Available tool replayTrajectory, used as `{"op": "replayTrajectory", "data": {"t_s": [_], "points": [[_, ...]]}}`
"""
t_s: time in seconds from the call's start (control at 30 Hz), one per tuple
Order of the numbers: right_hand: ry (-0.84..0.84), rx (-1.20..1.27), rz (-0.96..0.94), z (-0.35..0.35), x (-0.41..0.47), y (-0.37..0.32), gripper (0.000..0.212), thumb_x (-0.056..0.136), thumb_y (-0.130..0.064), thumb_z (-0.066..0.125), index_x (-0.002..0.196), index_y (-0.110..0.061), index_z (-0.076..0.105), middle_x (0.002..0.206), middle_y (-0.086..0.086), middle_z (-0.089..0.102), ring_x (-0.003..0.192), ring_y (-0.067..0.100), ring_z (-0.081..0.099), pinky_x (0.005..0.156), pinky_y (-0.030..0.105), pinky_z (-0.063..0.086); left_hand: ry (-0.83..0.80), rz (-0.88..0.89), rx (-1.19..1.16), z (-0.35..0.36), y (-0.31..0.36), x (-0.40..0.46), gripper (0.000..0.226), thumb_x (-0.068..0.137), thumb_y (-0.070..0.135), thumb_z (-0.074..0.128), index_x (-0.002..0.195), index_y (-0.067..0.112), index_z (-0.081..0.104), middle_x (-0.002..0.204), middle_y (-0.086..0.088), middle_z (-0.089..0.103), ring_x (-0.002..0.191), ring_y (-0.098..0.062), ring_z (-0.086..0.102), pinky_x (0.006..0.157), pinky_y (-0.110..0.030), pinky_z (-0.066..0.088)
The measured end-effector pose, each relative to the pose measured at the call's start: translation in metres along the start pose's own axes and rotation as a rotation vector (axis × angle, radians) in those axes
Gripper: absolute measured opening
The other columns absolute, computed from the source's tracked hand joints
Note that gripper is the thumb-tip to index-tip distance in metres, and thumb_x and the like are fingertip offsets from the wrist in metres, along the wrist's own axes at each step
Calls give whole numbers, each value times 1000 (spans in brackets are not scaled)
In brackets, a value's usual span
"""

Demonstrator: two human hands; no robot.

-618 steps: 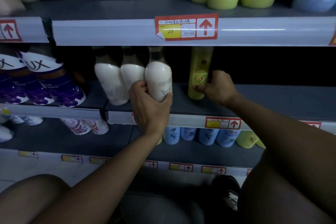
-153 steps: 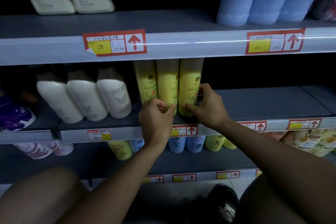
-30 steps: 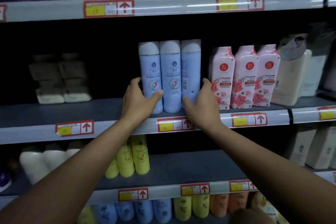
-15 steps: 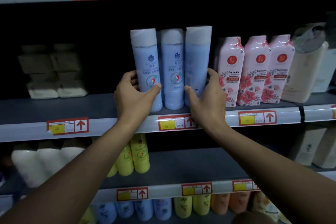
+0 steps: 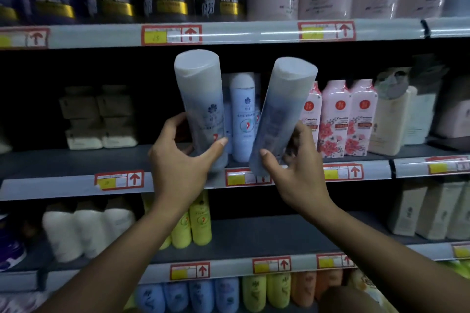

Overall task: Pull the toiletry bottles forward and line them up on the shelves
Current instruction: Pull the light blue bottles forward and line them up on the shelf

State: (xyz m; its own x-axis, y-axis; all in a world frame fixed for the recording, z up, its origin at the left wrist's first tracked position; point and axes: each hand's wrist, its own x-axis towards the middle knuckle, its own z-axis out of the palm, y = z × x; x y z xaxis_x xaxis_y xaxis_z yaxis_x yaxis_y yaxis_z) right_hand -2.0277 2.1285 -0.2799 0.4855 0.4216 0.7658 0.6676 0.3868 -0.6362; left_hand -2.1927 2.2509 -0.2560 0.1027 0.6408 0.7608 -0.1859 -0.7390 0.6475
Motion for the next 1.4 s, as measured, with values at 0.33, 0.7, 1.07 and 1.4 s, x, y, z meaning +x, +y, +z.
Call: {"op": "replayTrajectory", "data": {"t_s": [0.33, 0.7, 1.07, 1.4], "points": [[-275, 167, 247, -19, -73, 6, 55, 86, -2, 76, 133, -19, 52, 123, -5, 71, 118, 13, 67, 94, 35, 57, -185, -118, -1, -14, 4, -76, 57, 66, 25, 97, 116, 18, 69, 107, 9, 76, 97, -3, 73, 78, -30, 64], [-324, -234, 392, -30, -137, 60, 62, 64, -39, 95, 112, -33, 56, 102, -20, 70, 93, -9, 66, 69, 11, 52, -320, -288, 156, -13, -60, -155, 60, 65, 26, 98, 115, 26, 64, 104, 16, 72, 92, 9, 68, 73, -18, 61], [-417, -461, 472, -14, -137, 135, 92, 52, -80, 75, 126, -33, 49, 112, -12, 68, 97, 9, 67, 73, 25, 56, -418, -406, 262, 14, -144, -186, 55, 66, 29, 96, 103, 42, 59, 99, 18, 73, 87, 6, 70, 72, -24, 62], [-348, -520, 503, 12, -78, 176, 96, 44, -82, 75, 119, -25, 56, 109, -8, 70, 95, 11, 68, 76, 36, 60, -379, -421, 278, 56, -181, -132, 54, 66, 33, 95, 109, 27, 63, 99, 14, 73, 83, 8, 68, 72, -25, 61]]}}
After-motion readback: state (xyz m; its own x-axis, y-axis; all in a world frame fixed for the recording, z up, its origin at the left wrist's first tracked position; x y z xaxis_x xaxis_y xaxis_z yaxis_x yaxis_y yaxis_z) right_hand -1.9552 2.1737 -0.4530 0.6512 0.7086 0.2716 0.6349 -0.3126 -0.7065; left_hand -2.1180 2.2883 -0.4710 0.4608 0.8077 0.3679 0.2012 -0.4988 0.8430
